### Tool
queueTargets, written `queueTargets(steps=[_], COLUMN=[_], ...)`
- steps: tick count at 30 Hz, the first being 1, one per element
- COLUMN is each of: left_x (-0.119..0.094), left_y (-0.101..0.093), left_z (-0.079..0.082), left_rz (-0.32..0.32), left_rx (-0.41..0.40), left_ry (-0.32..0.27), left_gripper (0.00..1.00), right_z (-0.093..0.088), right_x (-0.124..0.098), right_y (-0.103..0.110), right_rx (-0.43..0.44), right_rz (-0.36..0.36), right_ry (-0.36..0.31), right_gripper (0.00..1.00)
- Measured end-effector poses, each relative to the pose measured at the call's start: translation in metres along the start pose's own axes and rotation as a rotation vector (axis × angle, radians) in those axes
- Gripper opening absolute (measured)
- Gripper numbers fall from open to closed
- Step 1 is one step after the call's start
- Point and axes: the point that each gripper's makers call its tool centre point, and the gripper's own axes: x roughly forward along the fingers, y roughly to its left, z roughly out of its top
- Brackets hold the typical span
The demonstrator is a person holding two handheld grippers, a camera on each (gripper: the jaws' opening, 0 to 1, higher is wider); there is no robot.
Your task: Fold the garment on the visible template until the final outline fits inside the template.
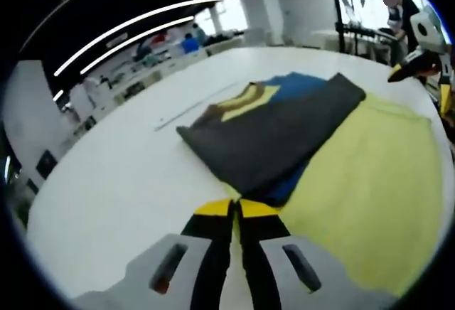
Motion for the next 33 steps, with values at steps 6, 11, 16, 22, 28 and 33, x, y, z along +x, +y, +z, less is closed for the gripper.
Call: queueTargets(steps=[6,11,16,22,28,33], left_x=[-0.002,-0.001,0.001,-0.001,-0.001,0.006], left_y=[0.003,0.005,0.007,0.002,-0.005,-0.003], left_z=[-0.002,-0.006,-0.015,-0.011,0.002,0.003], left_rz=[-0.002,0.006,0.017,0.019,0.011,0.032], left_rx=[-0.101,-0.188,-0.305,-0.241,-0.128,-0.033], left_ry=[-0.033,-0.047,-0.049,-0.047,-0.062,-0.026], left_gripper=[0.0,0.0,0.0,0.03,0.08,0.07], right_z=[-0.005,-0.009,-0.01,-0.011,-0.011,-0.01], right_x=[0.008,0.011,0.009,0.007,0.007,0.006], right_y=[0.006,0.007,0.005,0.003,0.003,0.002], right_rx=[0.017,0.021,0.029,0.031,0.034,0.034], right_rz=[0.02,0.027,0.019,0.011,0.01,0.006], right_ry=[0.005,0.02,0.022,0.022,0.021,0.019], right_gripper=[0.99,0.99,0.99,0.99,0.99,0.99])
